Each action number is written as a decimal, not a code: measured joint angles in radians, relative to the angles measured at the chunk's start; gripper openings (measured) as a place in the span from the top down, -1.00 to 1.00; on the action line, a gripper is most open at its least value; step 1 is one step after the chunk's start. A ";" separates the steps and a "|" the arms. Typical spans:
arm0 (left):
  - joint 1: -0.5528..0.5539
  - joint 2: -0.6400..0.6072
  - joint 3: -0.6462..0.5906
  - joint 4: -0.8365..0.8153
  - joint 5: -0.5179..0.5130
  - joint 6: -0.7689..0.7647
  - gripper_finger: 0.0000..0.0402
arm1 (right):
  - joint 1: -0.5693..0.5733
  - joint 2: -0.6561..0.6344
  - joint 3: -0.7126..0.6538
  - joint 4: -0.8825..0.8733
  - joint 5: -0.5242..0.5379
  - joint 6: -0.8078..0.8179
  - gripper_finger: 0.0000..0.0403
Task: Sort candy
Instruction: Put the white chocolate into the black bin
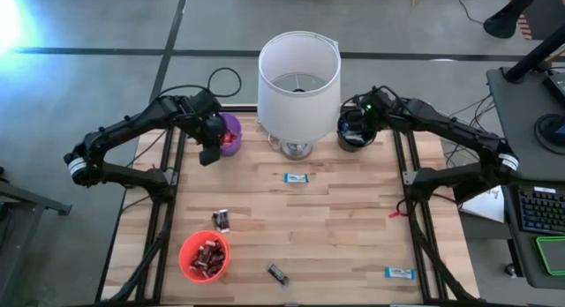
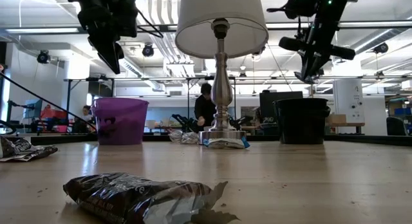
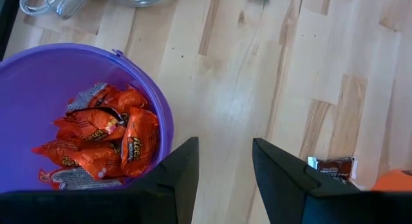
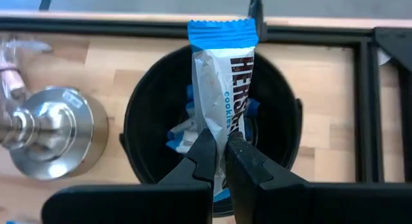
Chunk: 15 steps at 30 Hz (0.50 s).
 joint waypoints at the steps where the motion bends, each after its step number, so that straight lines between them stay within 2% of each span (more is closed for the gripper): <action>1: 0.000 0.000 0.000 0.000 0.000 0.000 0.37 | -0.005 0.004 0.000 0.000 -0.013 -0.008 0.94; 4: 0.000 0.000 0.000 0.008 0.000 0.000 0.37 | -0.020 0.021 0.000 0.001 -0.046 -0.035 0.94; 11: 0.000 0.000 0.000 0.012 -0.001 0.000 0.37 | -0.023 0.032 0.000 0.004 -0.047 -0.058 0.94; 15: 0.000 0.000 0.000 0.011 -0.077 0.000 0.37 | -0.023 0.032 0.000 0.007 -0.047 -0.097 0.94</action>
